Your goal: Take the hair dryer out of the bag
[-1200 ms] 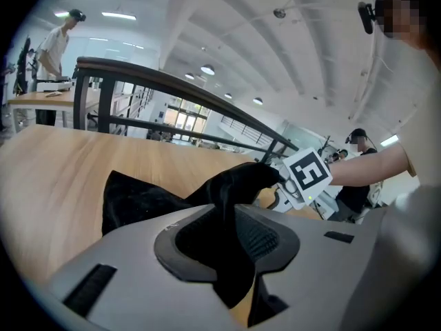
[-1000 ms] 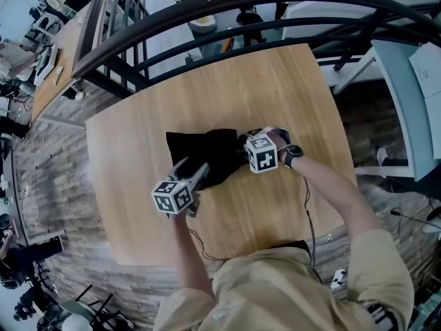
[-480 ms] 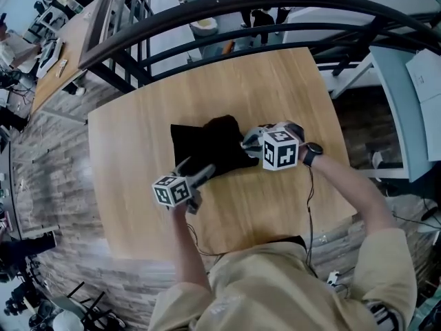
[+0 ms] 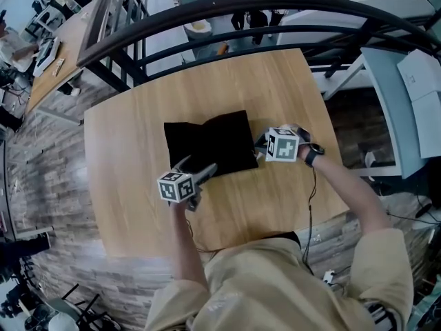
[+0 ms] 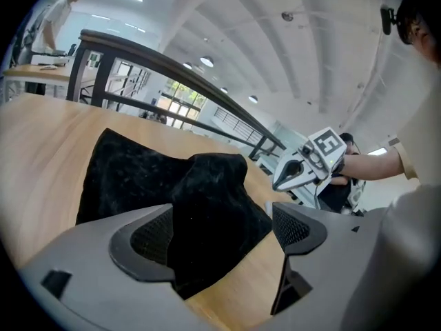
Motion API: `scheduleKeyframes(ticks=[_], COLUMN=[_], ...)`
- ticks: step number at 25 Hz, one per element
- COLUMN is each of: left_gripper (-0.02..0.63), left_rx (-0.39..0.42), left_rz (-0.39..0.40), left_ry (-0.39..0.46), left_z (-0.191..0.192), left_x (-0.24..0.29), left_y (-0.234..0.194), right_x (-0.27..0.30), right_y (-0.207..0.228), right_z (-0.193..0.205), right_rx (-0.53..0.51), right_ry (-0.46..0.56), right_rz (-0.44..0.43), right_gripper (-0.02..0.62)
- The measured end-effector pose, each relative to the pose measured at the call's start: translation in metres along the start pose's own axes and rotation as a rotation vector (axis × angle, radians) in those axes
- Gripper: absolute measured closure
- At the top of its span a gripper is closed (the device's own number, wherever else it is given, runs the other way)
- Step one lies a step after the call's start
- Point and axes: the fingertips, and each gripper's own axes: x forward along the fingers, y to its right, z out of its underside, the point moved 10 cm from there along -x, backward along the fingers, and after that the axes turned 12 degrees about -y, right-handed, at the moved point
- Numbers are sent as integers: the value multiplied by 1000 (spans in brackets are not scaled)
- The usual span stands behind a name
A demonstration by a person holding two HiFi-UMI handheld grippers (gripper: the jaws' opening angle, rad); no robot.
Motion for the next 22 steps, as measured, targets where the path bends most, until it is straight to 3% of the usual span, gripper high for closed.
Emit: scheduleKeyframes(ticks=[7, 9, 12, 16, 20, 22], left_gripper=[166, 166, 166, 167, 228, 320], left_rx=[92, 192, 428, 638, 683, 669], left_rz=[-78, -158, -285, -330, -360, -388], left_ry=[-70, -111, -203, -307, -386, -368], left_z=[-1, -7, -27, -46, -43, -45], left_x=[-3, -3, 7, 41, 67, 66], left_y=[-4, 5, 27, 48, 48, 48], right_x=[36, 35, 29, 22, 19, 17], right_y=[-15, -16, -13, -11, -15, -16], right_z=[15, 17, 22, 24, 24, 27], right_rx=[168, 186, 212, 250, 247, 239], right_ry=[47, 74, 120, 160, 161, 160], right_rz=[23, 22, 45, 76, 73, 70], right_gripper=[588, 588, 588, 588, 588, 588])
